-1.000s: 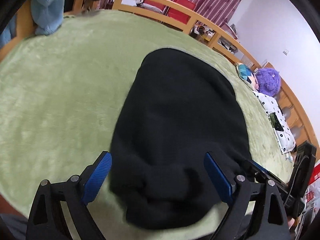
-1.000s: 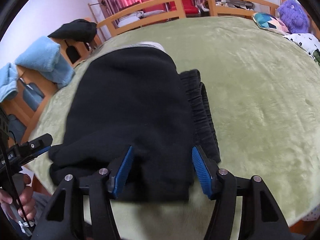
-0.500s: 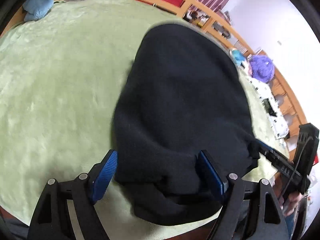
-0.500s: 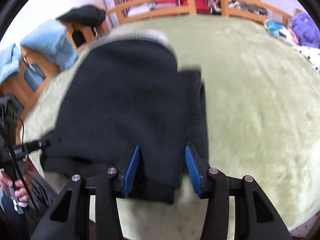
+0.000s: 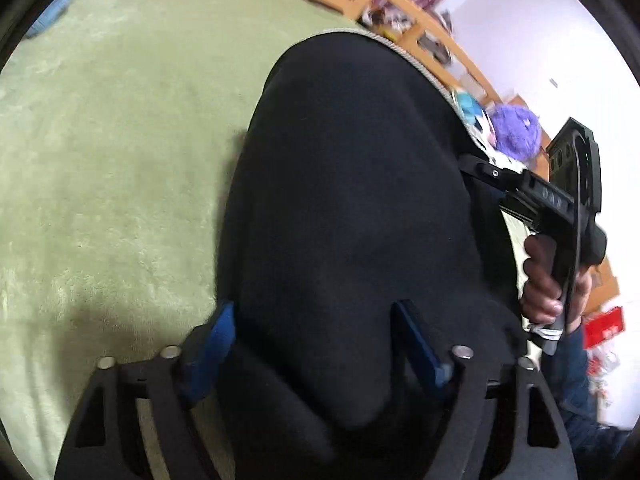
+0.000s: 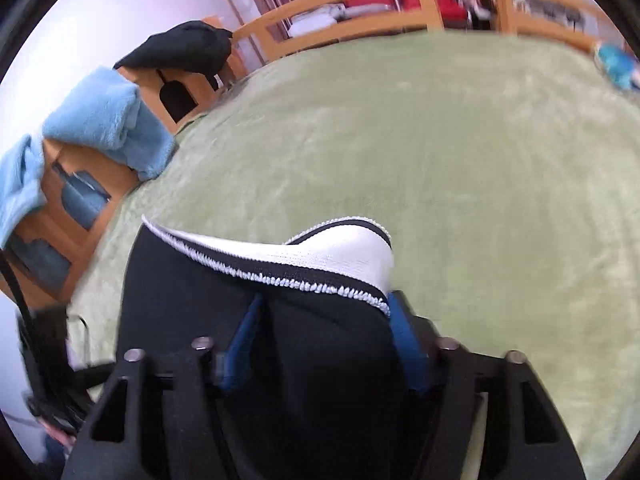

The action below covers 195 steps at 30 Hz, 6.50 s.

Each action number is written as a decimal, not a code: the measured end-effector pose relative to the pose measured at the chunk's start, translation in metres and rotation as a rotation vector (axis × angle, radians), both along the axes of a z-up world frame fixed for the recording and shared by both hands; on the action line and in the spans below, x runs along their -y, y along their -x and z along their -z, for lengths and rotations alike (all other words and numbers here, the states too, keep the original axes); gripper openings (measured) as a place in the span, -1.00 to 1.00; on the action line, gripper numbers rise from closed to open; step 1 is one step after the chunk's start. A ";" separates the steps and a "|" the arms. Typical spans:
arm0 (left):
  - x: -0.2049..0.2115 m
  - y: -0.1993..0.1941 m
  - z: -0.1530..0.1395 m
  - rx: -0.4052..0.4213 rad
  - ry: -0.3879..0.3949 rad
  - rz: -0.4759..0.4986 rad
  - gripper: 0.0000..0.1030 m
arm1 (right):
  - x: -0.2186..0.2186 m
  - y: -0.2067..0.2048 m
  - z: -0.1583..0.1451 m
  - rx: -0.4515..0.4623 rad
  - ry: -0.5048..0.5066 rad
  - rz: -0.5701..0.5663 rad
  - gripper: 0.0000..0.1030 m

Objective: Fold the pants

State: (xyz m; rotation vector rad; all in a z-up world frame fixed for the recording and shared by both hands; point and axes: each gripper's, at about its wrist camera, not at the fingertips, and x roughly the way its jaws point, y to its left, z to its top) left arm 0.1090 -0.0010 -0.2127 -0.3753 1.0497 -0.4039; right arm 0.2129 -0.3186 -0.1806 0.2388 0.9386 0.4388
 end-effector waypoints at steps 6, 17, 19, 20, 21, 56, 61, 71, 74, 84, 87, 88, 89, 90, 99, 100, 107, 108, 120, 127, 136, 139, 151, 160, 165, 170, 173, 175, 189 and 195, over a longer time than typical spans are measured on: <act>-0.013 0.008 -0.024 0.070 0.107 -0.011 -0.26 | -0.005 -0.004 -0.029 0.105 -0.055 0.002 -0.69; -0.011 0.019 -0.025 0.027 -0.045 -0.041 0.28 | 0.017 0.026 -0.035 0.067 0.132 0.191 0.13; -0.013 0.031 -0.030 0.032 -0.026 -0.040 0.30 | 0.020 0.059 -0.046 0.062 0.115 0.177 0.19; -0.013 0.034 -0.033 0.030 -0.019 -0.043 0.35 | 0.020 0.073 -0.048 0.055 0.117 0.173 0.19; -0.014 0.039 -0.036 0.026 -0.014 -0.055 0.37 | 0.018 0.093 -0.048 0.054 0.119 0.173 0.19; -0.024 0.074 -0.063 0.079 0.066 -0.084 0.22 | -0.037 0.194 -0.027 0.131 0.047 0.060 -0.39; -0.012 0.069 -0.031 -0.006 -0.054 -0.081 0.21 | -0.053 0.194 0.023 0.013 0.034 -0.031 -0.66; 0.005 0.089 -0.060 0.112 -0.018 -0.020 0.33 | -0.031 0.234 0.007 0.021 0.068 -0.079 -0.67; 0.022 0.091 -0.057 0.149 -0.177 -0.021 0.33 | -0.020 0.232 -0.015 0.121 0.032 -0.037 -0.53; -0.003 0.094 -0.033 0.060 -0.172 -0.070 0.47 | 0.011 0.211 0.018 -0.007 0.083 0.088 -1.00; -0.004 0.104 -0.055 0.098 -0.245 -0.081 0.45 | 0.014 0.219 0.003 0.022 0.109 0.129 -0.87; -0.004 0.109 -0.063 0.114 -0.267 -0.084 0.45 | 0.014 0.222 -0.003 0.027 0.112 0.143 -0.75; -0.007 0.111 -0.066 0.125 -0.272 -0.085 0.45 | 0.013 0.225 -0.009 0.032 0.117 0.158 -0.48; -0.008 0.114 -0.073 0.134 -0.274 -0.088 0.45 | 0.012 0.227 -0.015 0.040 0.136 0.179 -0.31; 0.012 0.154 -0.148 0.297 -0.334 -0.121 0.58 | 0.012 0.264 -0.085 0.143 0.235 0.329 0.36; 0.016 0.161 -0.157 0.325 -0.350 -0.133 0.58 | 0.012 0.269 -0.092 0.155 0.245 0.346 0.42; 0.037 0.198 -0.193 0.450 -0.409 -0.172 0.89 | 0.012 0.323 -0.135 0.213 0.302 0.410 0.54; 0.040 0.204 -0.195 0.459 -0.421 -0.179 0.91 | 0.011 0.329 -0.138 0.219 0.307 0.408 0.57; 0.046 0.242 -0.200 0.473 -0.419 -0.230 0.96 | 0.013 0.372 -0.150 0.273 0.322 0.454 0.98; 0.050 0.248 -0.199 0.476 -0.414 -0.227 0.96 | 0.014 0.380 -0.152 0.286 0.330 0.452 0.99; 0.054 0.252 -0.199 0.476 -0.416 -0.230 0.96 | 0.014 0.383 -0.152 0.289 0.331 0.450 0.99; 0.054 0.252 -0.200 0.473 -0.411 -0.231 0.96 | 0.013 0.383 -0.152 0.294 0.326 0.452 0.99; 0.056 0.254 -0.200 0.478 -0.410 -0.226 0.96 | 0.011 0.387 -0.152 0.299 0.324 0.449 0.99; 0.055 0.253 -0.200 0.477 -0.405 -0.219 0.96 | 0.012 0.387 -0.152 0.299 0.331 0.447 0.99; 0.055 0.254 -0.200 0.473 -0.406 -0.218 0.96 | 0.012 0.387 -0.151 0.294 0.321 0.449 0.99; 0.054 0.252 -0.200 0.476 -0.407 -0.216 0.96 | 0.011 0.388 -0.149 0.293 0.324 0.450 0.99; 0.053 0.252 -0.201 0.477 -0.409 -0.216 0.96 | 0.010 0.388 -0.148 0.291 0.319 0.448 0.99; 0.054 0.252 -0.200 0.477 -0.410 -0.213 0.96 | 0.011 0.388 -0.149 0.292 0.318 0.448 0.99; 0.047 0.253 -0.198 0.478 -0.400 -0.202 0.96 | 0.005 0.389 -0.150 0.298 0.328 0.440 0.99; 0.036 0.242 -0.199 0.461 -0.391 -0.196 0.96 | 0.002 0.383 -0.153 0.292 0.319 0.435 0.99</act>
